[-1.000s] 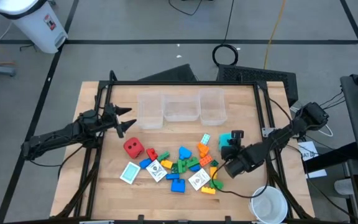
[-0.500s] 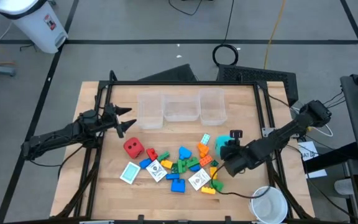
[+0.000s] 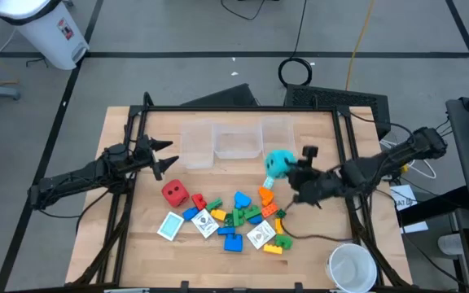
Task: Pick & Place Toys
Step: Put the blue dice into the right transparent bin
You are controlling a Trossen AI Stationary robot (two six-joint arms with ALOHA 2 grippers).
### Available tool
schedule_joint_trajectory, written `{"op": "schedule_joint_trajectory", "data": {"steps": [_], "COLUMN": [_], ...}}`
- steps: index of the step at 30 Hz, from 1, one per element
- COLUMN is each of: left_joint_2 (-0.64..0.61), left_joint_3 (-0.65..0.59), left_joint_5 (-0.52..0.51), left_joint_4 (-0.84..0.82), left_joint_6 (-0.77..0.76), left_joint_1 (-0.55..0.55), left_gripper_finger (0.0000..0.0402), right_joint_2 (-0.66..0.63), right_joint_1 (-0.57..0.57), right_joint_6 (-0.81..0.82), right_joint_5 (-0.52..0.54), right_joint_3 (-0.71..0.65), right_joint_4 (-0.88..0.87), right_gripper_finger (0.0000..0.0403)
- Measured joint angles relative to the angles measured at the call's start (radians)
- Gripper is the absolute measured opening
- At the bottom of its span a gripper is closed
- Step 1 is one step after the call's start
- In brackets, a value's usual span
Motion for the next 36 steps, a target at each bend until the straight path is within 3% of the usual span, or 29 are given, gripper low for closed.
{"op": "schedule_joint_trajectory", "data": {"steps": [5, 11, 14, 22, 36], "left_joint_2": [0.000, 0.000, 0.000, 0.000, 0.000], "left_joint_3": [0.000, 0.000, 0.000, 0.000, 0.000], "left_joint_5": [0.000, 0.000, 0.000, -0.001, 0.000], "left_joint_4": [0.000, 0.000, 0.000, 0.000, 0.000], "left_joint_6": [0.000, 0.000, 0.000, 0.000, 0.000], "left_joint_1": [0.000, 0.000, 0.000, 0.000, 0.000], "left_gripper_finger": [0.0356, 0.0356, 0.0356, 0.0356, 0.0356], "right_joint_2": [0.014, 0.060, 0.099, 0.210, 0.339], "right_joint_1": [-0.242, -0.537, -0.623, -0.719, -0.736], "right_joint_6": [-0.259, -0.514, -0.590, -0.673, -0.715], "right_joint_5": [-0.013, -0.312, -0.342, -0.476, -0.439], "right_joint_3": [-0.015, -0.121, -0.163, -0.199, -0.198], "right_joint_4": [0.101, 0.350, 0.426, 0.501, 0.628], "right_gripper_finger": [0.0081, 0.0075, 0.0074, 0.0074, 0.0096]}}
